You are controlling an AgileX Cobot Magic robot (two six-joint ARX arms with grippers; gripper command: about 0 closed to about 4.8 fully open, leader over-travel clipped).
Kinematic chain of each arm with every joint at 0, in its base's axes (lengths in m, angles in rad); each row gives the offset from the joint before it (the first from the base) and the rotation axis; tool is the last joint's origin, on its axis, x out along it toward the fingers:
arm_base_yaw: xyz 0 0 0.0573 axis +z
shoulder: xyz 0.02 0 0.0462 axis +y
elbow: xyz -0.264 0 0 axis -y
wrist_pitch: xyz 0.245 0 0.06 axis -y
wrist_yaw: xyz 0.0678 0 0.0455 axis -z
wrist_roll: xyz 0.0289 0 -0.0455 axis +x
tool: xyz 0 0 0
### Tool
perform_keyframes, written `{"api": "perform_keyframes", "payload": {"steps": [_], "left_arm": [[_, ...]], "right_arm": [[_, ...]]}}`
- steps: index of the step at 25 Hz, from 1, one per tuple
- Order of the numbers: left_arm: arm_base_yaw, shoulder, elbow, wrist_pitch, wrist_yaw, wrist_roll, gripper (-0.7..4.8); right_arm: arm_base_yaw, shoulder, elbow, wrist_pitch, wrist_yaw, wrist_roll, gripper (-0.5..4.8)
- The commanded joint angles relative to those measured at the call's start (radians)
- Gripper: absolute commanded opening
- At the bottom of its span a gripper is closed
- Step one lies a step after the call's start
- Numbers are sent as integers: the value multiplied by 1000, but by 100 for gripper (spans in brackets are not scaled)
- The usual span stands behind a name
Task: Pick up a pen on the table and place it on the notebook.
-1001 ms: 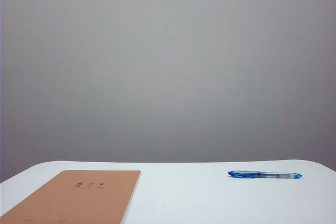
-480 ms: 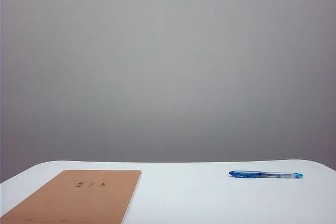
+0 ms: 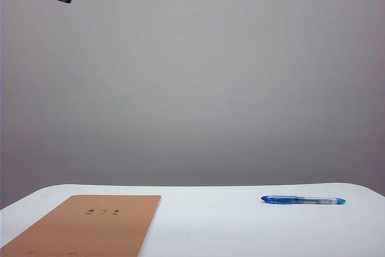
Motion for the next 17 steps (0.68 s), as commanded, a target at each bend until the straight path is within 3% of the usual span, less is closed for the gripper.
{"api": "perform_keyframes", "payload": {"steps": [1, 11, 15, 17], "left_arm": [[-23, 4, 11, 8, -58, 2, -6], [-25, 8, 11, -112, -102, -29, -5], [-26, 12, 11, -143, -84, -40, -5], [-39, 23, 11, -157, -24, -65, -6]], "right_arm": [[-20, 223, 203, -38, -106, -80, -2], [-179, 742, 678, -213, -555, -121, -1], [-209, 882, 741, -212, -628, -267, -1], [-211, 942, 742, -221, -628, -411, -1]]}}
